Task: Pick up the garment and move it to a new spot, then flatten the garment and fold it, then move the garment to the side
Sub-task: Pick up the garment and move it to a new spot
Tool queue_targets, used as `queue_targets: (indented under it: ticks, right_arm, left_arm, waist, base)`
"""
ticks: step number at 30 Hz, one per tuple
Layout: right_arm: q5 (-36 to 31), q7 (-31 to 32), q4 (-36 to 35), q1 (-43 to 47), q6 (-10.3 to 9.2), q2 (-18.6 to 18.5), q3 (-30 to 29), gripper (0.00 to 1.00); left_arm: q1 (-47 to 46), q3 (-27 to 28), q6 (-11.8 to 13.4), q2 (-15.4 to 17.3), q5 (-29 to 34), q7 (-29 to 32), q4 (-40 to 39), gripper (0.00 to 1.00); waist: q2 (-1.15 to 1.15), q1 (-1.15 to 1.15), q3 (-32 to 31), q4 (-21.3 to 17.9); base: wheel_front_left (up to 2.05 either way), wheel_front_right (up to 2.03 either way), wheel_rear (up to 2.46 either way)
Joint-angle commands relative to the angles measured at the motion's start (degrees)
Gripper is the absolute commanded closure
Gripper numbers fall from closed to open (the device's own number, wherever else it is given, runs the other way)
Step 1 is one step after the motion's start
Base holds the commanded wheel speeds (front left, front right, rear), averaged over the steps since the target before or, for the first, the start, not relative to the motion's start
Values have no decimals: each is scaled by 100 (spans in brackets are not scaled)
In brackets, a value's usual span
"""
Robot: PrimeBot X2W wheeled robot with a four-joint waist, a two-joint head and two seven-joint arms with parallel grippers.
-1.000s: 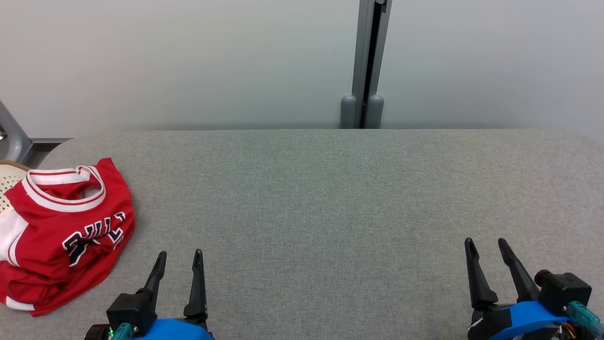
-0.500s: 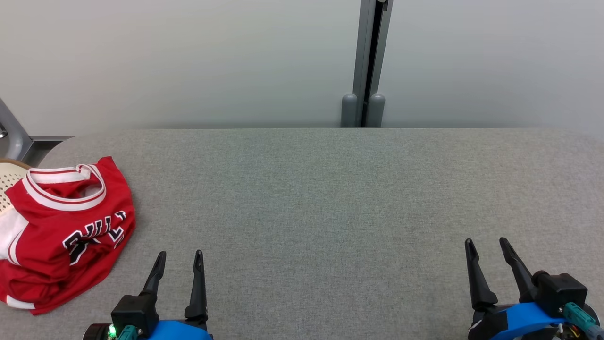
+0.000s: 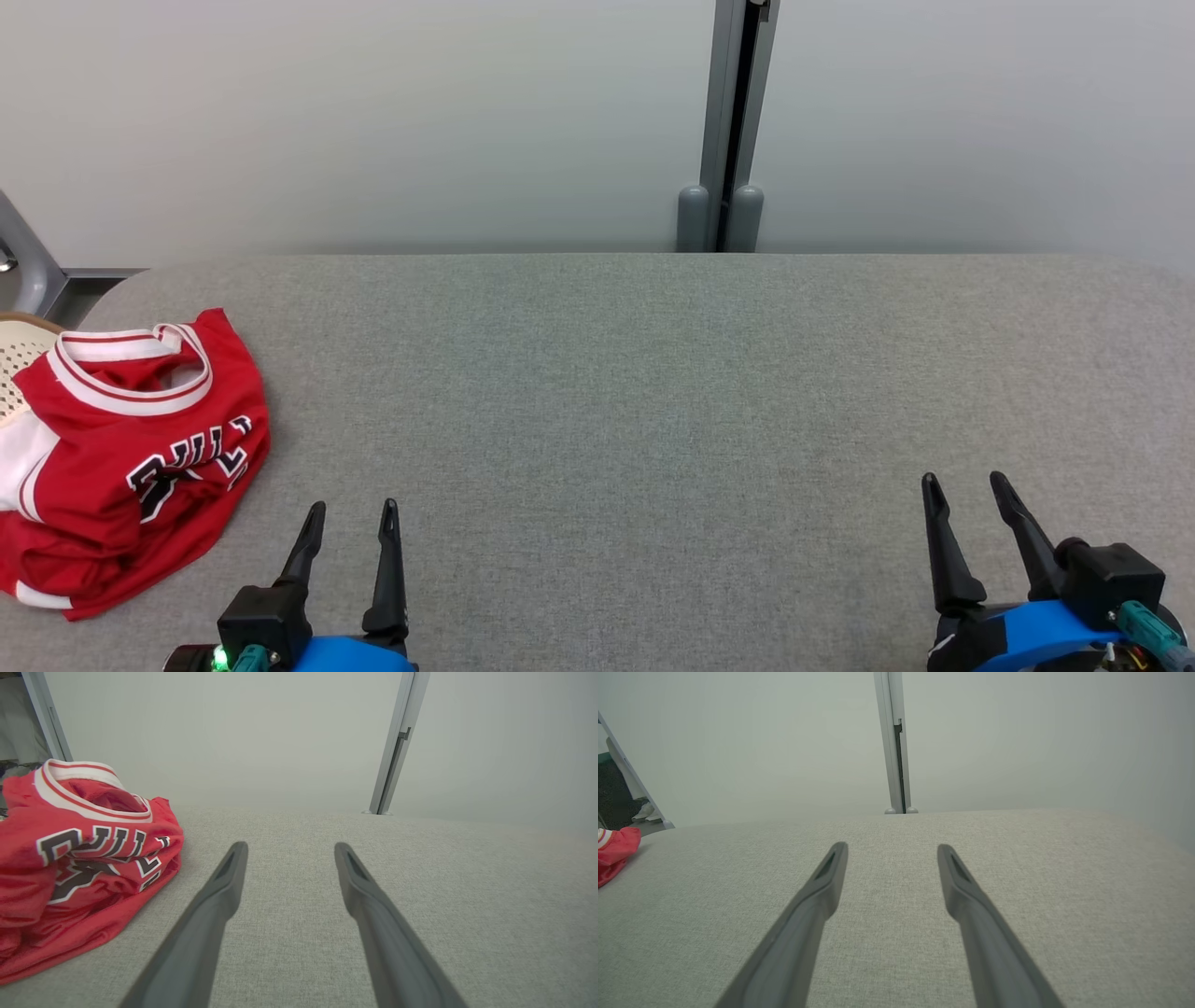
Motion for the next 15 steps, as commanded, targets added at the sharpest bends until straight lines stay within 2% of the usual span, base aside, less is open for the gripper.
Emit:
queue_targets:
  ticks: [1,6,15]
  right_arm:
    - [6,-48,15,25,5,-36,-25,0]
    - [-47,-42,-22,98,4,-33,-35,0]
    - [20,-52,3,112,4,-32,-9,0]
  left_arm:
    - [3,-23,26,33,4,-5,14,0]
    - [-27,-27,69,55,21,-8,-4,0]
    - [5,-53,190,178,91,130,-157,0]
  waist:
    - [-1,0,-18,39]
    - [-1,0,-48,204]
    - [-1,0,-88,952]
  base:
    - [0,0,0]
    - [0,0,0]
    - [0,0,0]
